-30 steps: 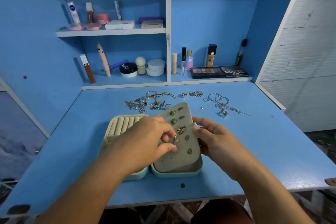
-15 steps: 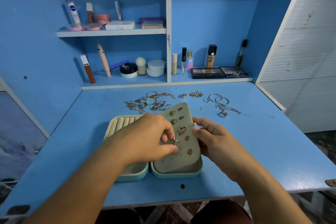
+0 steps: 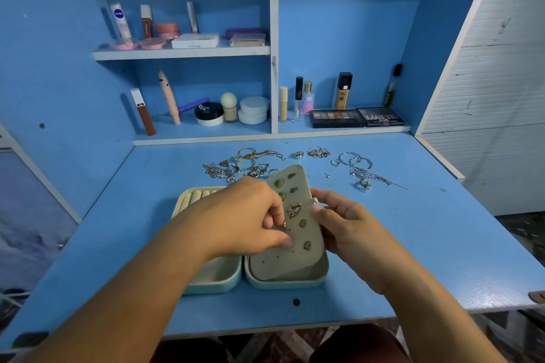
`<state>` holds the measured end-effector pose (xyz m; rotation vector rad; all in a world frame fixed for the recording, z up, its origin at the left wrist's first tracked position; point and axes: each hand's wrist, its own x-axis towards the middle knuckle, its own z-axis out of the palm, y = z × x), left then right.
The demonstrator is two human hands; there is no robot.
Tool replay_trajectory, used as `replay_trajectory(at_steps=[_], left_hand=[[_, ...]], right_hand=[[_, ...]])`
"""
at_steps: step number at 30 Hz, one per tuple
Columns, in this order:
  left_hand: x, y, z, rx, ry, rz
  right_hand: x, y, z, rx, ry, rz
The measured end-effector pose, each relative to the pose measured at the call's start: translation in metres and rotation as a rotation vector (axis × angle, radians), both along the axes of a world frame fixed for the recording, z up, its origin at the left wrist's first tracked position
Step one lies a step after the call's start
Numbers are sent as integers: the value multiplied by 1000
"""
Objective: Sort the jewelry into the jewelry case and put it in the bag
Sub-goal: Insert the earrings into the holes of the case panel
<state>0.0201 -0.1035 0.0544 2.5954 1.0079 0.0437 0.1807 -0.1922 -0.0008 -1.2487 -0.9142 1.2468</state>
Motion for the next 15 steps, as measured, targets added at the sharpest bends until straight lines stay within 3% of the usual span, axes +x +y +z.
replay_trajectory(at_steps=[6,13,15], left_hand=[[-8,-4,-20,-91,-295,83],[-36,-18,-46,-25,-556,70],[-42,-18,-47,-83,-632,118]], right_hand=[[-1,-2,-3,39,69,18],[-10,-2,-7,117,181,3],[-17,0,-8,165,135,27]])
